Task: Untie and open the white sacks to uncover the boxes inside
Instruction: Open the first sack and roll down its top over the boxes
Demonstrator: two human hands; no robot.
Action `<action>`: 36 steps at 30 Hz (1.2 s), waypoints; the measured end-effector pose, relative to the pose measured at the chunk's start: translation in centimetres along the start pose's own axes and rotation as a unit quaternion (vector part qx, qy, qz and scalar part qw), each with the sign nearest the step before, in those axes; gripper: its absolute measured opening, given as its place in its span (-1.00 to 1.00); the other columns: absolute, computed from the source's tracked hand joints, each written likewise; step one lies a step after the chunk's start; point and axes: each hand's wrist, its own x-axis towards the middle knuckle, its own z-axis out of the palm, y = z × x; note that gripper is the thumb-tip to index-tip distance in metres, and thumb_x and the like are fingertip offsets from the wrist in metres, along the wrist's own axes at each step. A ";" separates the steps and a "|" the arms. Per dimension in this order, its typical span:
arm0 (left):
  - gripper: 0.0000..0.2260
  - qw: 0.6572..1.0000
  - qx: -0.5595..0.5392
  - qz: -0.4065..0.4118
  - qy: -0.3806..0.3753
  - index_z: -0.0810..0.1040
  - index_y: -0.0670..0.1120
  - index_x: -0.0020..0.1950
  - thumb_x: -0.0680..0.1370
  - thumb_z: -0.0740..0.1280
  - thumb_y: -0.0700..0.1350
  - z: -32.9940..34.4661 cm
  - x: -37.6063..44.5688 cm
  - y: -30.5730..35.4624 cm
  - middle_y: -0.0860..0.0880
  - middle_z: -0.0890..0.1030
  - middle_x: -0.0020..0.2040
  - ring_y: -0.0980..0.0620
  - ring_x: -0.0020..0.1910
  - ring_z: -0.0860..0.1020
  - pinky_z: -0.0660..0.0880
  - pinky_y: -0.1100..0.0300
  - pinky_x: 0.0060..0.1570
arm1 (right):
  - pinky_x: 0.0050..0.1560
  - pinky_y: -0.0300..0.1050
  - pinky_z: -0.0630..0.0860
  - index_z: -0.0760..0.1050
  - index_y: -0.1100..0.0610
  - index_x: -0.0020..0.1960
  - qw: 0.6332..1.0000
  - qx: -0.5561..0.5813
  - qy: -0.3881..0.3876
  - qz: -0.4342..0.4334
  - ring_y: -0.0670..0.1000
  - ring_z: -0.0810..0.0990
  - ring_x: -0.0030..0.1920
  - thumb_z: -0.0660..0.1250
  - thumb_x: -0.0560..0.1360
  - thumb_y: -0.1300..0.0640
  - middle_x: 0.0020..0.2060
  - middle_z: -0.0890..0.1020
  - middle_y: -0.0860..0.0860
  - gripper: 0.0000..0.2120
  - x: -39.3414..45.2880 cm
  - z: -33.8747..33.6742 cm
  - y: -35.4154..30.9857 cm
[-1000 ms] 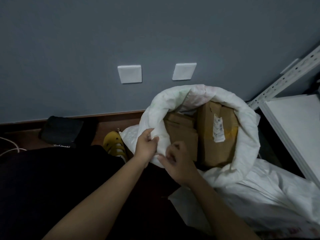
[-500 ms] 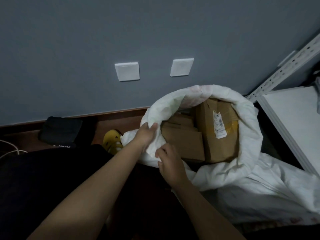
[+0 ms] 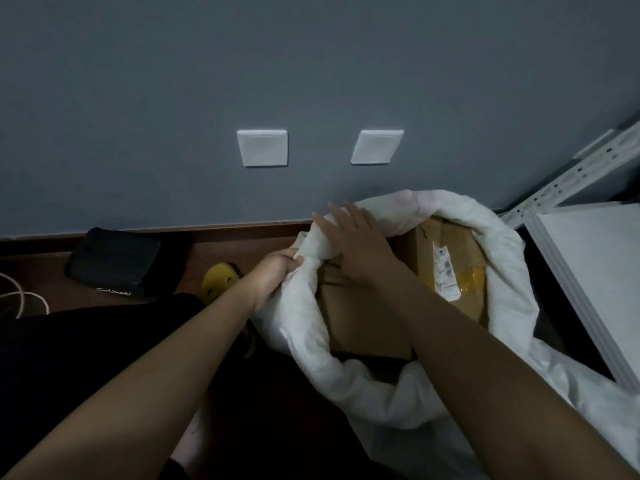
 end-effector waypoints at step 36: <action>-0.67 0.943 0.326 0.061 0.006 0.42 -0.17 0.38 0.64 0.18 -0.13 3.2 11.1 1.9 -0.12 0.43 0.38 -0.12 0.36 0.38 0.28 0.13 0.30 | 0.26 -0.01 0.21 0.35 -0.11 0.40 0.993 -0.072 -0.085 -0.042 0.05 0.42 0.23 -0.09 0.41 -0.53 0.23 0.51 -0.01 -0.24 3.4 1.2 17.0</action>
